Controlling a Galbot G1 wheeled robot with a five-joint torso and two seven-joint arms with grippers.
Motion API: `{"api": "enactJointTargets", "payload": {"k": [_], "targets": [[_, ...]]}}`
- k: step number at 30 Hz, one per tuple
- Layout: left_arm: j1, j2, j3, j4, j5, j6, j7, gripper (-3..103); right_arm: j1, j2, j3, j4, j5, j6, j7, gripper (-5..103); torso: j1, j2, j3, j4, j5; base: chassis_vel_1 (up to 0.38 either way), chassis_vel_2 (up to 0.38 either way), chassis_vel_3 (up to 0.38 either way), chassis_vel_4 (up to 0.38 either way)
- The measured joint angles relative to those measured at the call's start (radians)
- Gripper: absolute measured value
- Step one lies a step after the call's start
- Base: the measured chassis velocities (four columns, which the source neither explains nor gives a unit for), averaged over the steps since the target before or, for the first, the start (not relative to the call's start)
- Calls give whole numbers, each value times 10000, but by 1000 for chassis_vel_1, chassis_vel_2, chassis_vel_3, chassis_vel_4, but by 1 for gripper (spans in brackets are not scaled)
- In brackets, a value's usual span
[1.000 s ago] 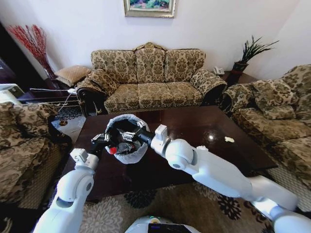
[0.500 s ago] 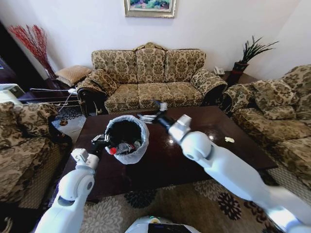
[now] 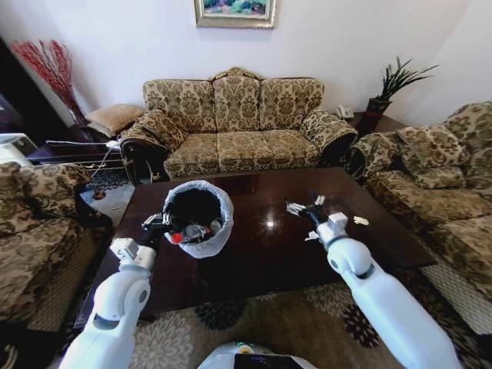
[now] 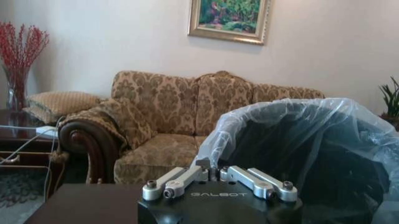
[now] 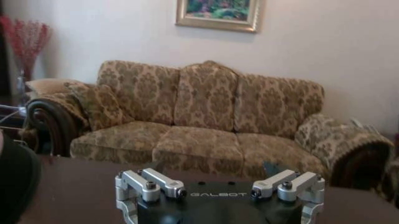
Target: Move to the front of the table and place the trash on the table into the trash bin.
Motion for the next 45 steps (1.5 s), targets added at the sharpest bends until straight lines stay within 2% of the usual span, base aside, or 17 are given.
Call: {"api": "enactJointTargets", "payload": {"k": [7, 15, 31, 33, 36, 39, 44, 45], "targets": [[210, -140, -59, -222, 77, -110, -3, 3, -487, 438, 393, -11, 2, 70, -46, 100, 0, 0, 0, 7, -4, -37, -34, 63, 40], [390, -260, -69, -396, 107, -156, -18, 3, -803, 609, 649, -12, 75, 156, -187, 100, 1, 0, 1, 0, -4, -145, -149, 156, 143], [510, -319, -66, -533, 251, -278, 28, 3, -1160, 986, 766, -453, 128, 389, -501, 100, -2, 1, -1, 5, -10, -257, -273, 326, 329], [546, -330, -45, -469, 377, -414, 184, 3, -1162, 1051, 733, -965, 148, 538, -822, 100, 2, 0, 2, 7, 5, -253, -276, 362, 381], [560, -347, 35, -403, 496, -561, 282, 3, -1093, 1124, 546, -1690, 152, 758, -1175, 100, 4, 0, 2, -1, -5, -256, -254, 244, 274], [559, -385, 231, -378, 665, -664, 354, 3, -535, 1429, -196, -3220, 60, 1492, -1782, 100, 3, 0, 2, -7, 6, -146, -152, 105, 72], [627, -443, 328, -406, 776, -664, 363, 3, 103, 1760, -970, -4105, -120, 1817, -2038, 100, 2, 0, 2, 3, -3, -17, -6, -1, -3], [646, -455, 338, -407, 795, -664, 361, 3, 246, 1841, -1150, -4244, -180, 1830, -2065, 100, 2, 0, 2, 6, -17, 54, 52, -10, -27]]}}
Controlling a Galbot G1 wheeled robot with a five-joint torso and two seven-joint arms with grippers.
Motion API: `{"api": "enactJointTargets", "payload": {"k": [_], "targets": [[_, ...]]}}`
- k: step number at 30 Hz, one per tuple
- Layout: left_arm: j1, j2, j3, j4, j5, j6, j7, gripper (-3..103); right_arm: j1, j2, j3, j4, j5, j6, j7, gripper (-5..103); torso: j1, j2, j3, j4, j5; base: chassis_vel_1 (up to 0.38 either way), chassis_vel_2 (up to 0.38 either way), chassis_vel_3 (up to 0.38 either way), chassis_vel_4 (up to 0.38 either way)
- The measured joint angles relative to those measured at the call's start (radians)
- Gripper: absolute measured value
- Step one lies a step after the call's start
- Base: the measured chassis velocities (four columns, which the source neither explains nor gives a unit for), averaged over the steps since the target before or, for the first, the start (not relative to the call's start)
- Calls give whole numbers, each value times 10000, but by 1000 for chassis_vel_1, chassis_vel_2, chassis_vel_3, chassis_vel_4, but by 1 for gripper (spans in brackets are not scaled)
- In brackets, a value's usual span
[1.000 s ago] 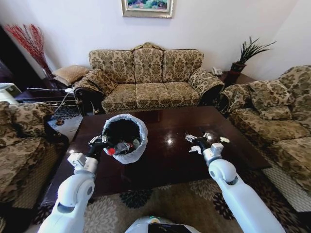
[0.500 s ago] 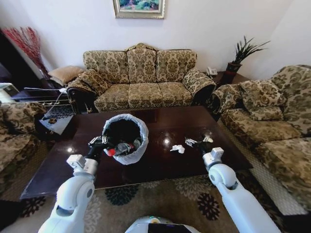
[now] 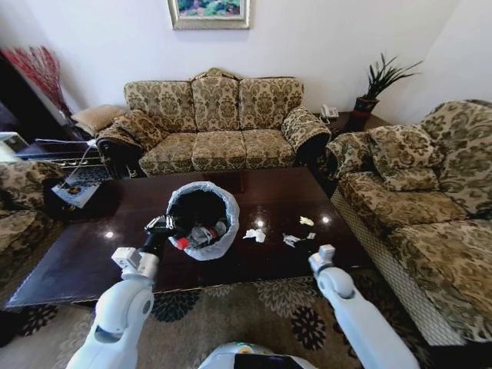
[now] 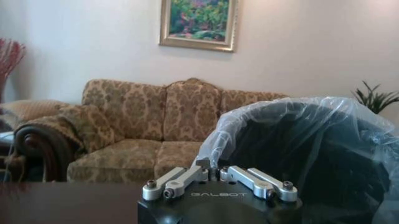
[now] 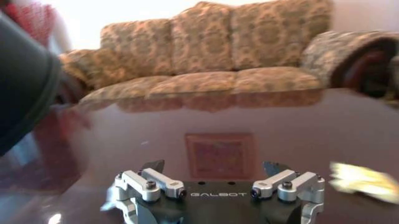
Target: Move to the front of the table and place the trash on the table into the trash bin.
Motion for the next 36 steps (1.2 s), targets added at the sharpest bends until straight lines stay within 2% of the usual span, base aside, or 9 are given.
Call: {"api": "enactJointTargets", "payload": {"k": [3, 8, 14, 17, 20, 22, 23, 25, 36], "targets": [[23, -12, 17, 3, 41, 0, -3, 3, 402, 241, -477, -396, -321, 6, -21, 100, -1, 0, -1, 10, 9, 103, 96, -22, -26], [16, 36, -30, 97, 45, 8, 0, 3, 1327, 723, -1500, -1688, -827, -45, 34, 100, -2, 0, 0, -4, 12, 15, 19, -5, -1], [-82, 76, -35, 184, 7, 38, 12, 3, 1829, 1104, -1767, -2474, -1077, -128, 62, 101, 0, 0, 0, -8, 12, 0, 0, 0, 0], [-118, 107, -47, 245, -14, 47, 11, 3, 1902, 1188, -1816, -2631, -1141, -147, 55, 96, 1, 0, 0, -6, 11, 0, 0, 0, 0], [-145, 122, -77, 332, -18, 48, 5, 3, 1904, 1203, -1841, -2765, -1280, -136, 39, 85, -2, 0, 0, -2, 10, 0, 0, 0, 0], [-155, 121, -77, 349, -21, 48, 4, 3, 1893, 1208, -1837, -2788, -1326, -125, 34, 85, -2, 0, -1, -2, 10, 0, 0, 0, 0], [-167, 118, -76, 365, -26, 48, 4, 3, 1869, 1214, -1829, -2793, -1346, -123, 33, 77, -3, 0, -1, -3, 11, 0, 0, 0, 0], [-178, 114, -69, 375, -28, 48, 6, 3, 1848, 1221, -1813, -2793, -1355, -130, 33, 77, -2, 0, -1, -5, 12, 0, 0, 0, 0], [-324, 129, -25, 538, -32, 47, 36, 3, 1750, 1293, -1751, -2704, -1405, -393, 45, 41, -2, 0, -1, -4, 14, 0, 0, 0, 0]]}}
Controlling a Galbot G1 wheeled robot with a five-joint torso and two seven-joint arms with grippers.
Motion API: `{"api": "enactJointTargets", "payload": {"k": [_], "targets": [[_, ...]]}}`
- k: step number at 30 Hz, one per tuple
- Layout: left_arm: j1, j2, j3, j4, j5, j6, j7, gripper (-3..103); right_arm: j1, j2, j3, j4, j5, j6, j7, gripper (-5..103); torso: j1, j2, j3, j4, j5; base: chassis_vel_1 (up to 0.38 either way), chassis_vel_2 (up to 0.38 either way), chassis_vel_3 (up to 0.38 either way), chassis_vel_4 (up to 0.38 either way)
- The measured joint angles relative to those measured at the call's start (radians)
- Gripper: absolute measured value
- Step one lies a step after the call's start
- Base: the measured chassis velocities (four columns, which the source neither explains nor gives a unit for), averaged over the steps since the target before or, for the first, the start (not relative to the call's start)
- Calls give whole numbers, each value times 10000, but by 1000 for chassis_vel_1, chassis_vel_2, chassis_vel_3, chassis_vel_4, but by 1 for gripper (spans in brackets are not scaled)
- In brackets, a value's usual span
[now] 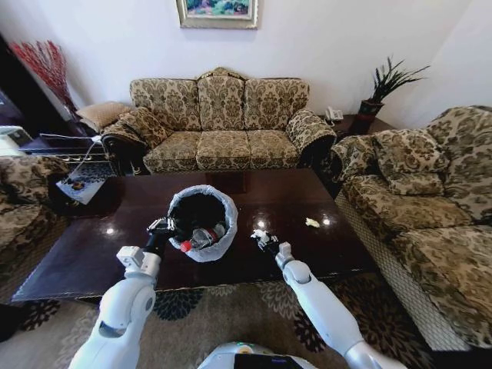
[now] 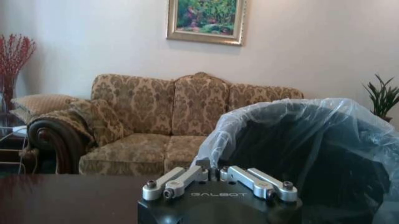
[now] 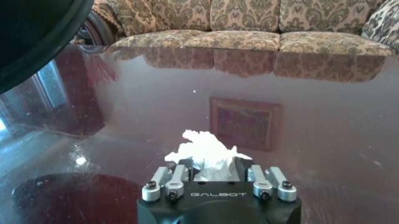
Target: Move to the front of the table and place the trash on the table into the trash bin.
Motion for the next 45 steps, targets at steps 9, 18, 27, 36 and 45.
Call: {"api": "enactJointTargets", "payload": {"k": [9, 18, 27, 36, 45], "targets": [[8, -15, -5, 14, -23, -38, 53, 3, -214, -43, 209, 1014, 384, -59, 616, 21, 0, 0, 0, 1, 1, 0, 0, 0, 0], [32, -15, 144, 124, 34, -45, 229, 3, 120, -1186, 377, 5960, 1647, -521, 1911, 1, 0, 0, 0, -1, -1, 0, 0, 0, 0], [-272, 204, 377, 328, 115, 261, 278, 3, 2409, -3246, -1161, 9073, 4568, -1655, 2154, 0, 1, 0, 0, 2, -1, 0, 0, 0, 0], [-294, 336, 530, 242, 117, 469, 184, 3, 2921, -4020, -3618, 9223, 4279, -2017, 1425, 8, 1, 0, 0, 0, 1, 0, 0, 0, 0], [-219, 286, 507, 157, 117, 497, 185, 3, 3367, -3568, -4197, 8636, 4033, -1873, 1365, 34, 1, 0, 0, 1, -2, 0, 0, 0, 0]]}}
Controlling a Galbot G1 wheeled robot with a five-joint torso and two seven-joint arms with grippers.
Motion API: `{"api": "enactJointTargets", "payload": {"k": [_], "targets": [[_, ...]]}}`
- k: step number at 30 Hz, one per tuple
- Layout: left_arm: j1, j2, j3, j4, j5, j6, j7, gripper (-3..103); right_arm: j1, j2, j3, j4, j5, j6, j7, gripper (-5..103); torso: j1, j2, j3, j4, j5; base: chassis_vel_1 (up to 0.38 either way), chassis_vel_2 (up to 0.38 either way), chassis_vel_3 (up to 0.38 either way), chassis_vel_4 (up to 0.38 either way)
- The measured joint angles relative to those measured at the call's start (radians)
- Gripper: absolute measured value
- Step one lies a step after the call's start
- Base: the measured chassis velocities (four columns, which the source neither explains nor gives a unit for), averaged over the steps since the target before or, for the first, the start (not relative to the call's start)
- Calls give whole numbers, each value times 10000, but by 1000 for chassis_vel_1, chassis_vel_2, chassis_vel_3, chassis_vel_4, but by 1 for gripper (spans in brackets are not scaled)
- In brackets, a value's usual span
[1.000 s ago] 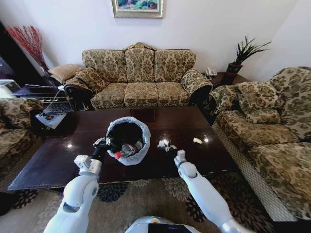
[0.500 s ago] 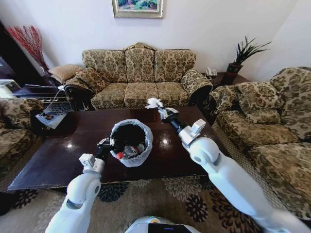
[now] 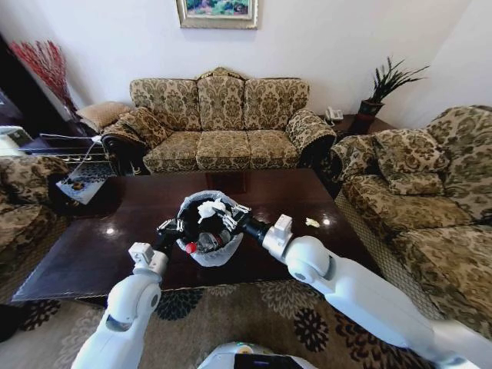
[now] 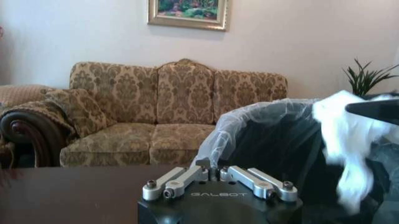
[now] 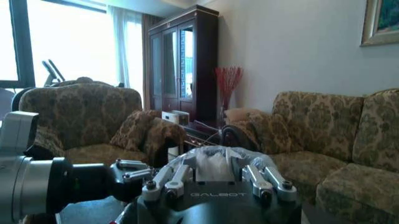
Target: Move to the front of the table and place the trash on the table into the trash bin.
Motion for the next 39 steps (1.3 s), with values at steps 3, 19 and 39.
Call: {"api": "enactJointTargets", "payload": {"k": [3, 19, 39], "targets": [[34, 2, -13, -16, 1, -2, 6, 3, 144, 136, -63, -153, -16, 46, -5, 45, 0, 0, 0, 1, 1, 0, 0, 0, 0], [95, -44, -193, -87, 0, -61, 12, 3, -450, 217, 1652, -440, -318, 869, 1468, 99, 0, 0, 0, 1, 1, 0, 0, 0, 0], [642, -136, -437, -984, -27, -212, 9, 3, -5465, 833, 7086, -2747, -1569, 1529, 297, 100, -1, 0, -1, 1, 1, -41, -42, 46, 45]]}}
